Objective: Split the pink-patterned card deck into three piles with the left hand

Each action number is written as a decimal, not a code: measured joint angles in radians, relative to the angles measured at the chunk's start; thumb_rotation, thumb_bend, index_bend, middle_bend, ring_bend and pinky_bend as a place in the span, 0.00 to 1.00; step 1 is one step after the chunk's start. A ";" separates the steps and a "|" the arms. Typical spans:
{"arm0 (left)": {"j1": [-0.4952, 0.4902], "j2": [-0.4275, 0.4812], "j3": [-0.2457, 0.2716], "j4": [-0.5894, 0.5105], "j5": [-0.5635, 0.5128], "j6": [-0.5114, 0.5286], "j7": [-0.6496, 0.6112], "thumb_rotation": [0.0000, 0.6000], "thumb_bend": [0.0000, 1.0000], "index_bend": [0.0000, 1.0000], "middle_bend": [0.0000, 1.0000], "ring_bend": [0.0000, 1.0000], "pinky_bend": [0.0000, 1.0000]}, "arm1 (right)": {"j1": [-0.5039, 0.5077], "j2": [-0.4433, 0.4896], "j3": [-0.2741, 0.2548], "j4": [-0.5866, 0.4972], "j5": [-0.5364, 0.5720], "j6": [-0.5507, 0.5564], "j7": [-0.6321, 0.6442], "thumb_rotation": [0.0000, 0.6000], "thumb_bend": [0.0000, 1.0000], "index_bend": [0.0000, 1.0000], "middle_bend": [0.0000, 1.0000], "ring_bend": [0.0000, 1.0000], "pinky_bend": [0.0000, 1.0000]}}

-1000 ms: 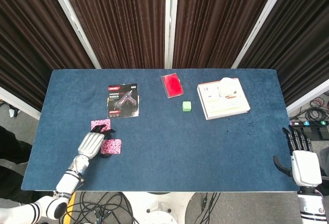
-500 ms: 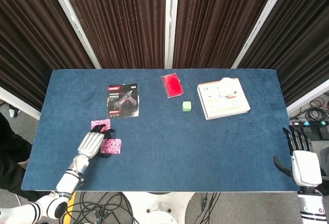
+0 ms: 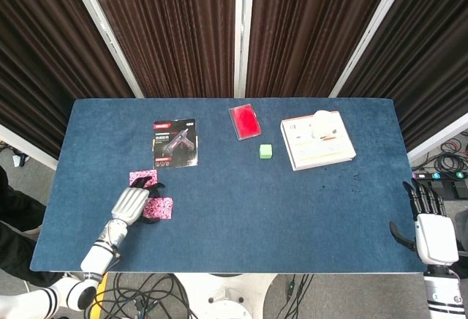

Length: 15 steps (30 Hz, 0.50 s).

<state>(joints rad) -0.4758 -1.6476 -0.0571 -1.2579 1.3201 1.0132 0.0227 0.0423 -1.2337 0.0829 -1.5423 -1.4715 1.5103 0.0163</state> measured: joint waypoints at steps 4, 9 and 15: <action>0.000 -0.002 -0.002 0.003 0.000 0.001 -0.004 1.00 0.13 0.23 0.38 0.08 0.10 | 0.000 0.000 0.000 0.000 0.001 -0.001 0.001 1.00 0.23 0.00 0.00 0.00 0.00; 0.001 -0.002 -0.001 0.004 0.007 0.005 -0.008 1.00 0.13 0.24 0.41 0.08 0.10 | -0.001 0.000 0.000 0.001 0.001 0.000 0.002 1.00 0.23 0.00 0.00 0.00 0.00; 0.002 -0.006 -0.001 0.011 0.009 0.006 -0.015 1.00 0.13 0.24 0.41 0.08 0.10 | -0.003 0.002 0.001 -0.001 0.001 0.004 0.002 1.00 0.23 0.00 0.00 0.00 0.00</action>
<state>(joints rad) -0.4739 -1.6532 -0.0579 -1.2468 1.3290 1.0196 0.0081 0.0392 -1.2315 0.0835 -1.5430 -1.4702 1.5147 0.0180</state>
